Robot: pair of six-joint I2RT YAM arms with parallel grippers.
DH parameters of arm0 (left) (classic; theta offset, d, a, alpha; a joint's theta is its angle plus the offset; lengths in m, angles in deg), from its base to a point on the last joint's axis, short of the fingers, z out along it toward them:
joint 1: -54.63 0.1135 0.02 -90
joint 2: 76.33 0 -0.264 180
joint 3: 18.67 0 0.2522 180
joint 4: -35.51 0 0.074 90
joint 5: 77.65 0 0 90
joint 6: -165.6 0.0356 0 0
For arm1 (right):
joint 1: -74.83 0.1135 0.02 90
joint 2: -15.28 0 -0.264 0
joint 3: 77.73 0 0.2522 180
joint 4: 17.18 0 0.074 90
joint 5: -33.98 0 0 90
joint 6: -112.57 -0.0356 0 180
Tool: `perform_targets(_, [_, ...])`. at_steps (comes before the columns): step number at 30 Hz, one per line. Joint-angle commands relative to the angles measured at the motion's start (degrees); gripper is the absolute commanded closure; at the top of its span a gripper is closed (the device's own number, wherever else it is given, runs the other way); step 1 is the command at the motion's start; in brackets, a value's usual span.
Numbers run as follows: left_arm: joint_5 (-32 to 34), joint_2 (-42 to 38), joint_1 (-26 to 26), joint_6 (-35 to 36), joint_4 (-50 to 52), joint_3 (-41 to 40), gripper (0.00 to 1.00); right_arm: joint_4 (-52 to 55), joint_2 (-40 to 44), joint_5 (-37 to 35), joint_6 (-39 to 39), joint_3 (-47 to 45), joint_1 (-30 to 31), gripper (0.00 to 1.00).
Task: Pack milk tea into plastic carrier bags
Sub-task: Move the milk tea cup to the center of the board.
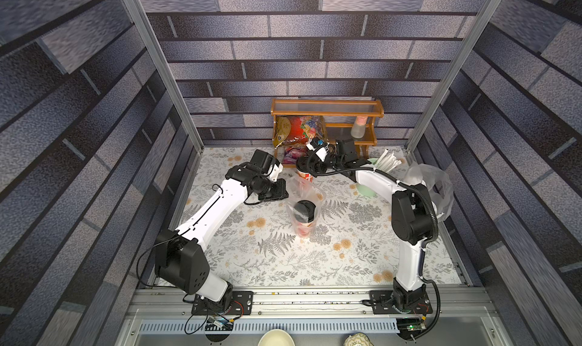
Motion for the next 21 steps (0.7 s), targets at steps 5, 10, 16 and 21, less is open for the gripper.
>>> perform_targets(5, [-0.6, -0.6, -0.2, -0.8, 0.2, -1.2, 0.89, 2.4, 0.1, 0.2, 0.5, -0.8, -0.8, 0.2])
perform_targets(10, [-0.7, -0.6, -0.2, -0.8, 0.2, -1.3, 0.89, 2.7, -0.2, 0.0, 1.8, -1.4, -0.8, 0.22])
perform_targets(16, [-0.6, -0.5, -0.2, -0.9, 0.2, -1.3, 0.89, 3.6, -0.3, -1.0, 3.5, -1.2, -0.8, 0.28])
perform_targets(21, [-0.6, -0.5, -0.2, -0.9, 0.1, -1.2, 0.89, 5.1, -0.3, -1.2, 4.1, -0.7, -0.8, 0.26])
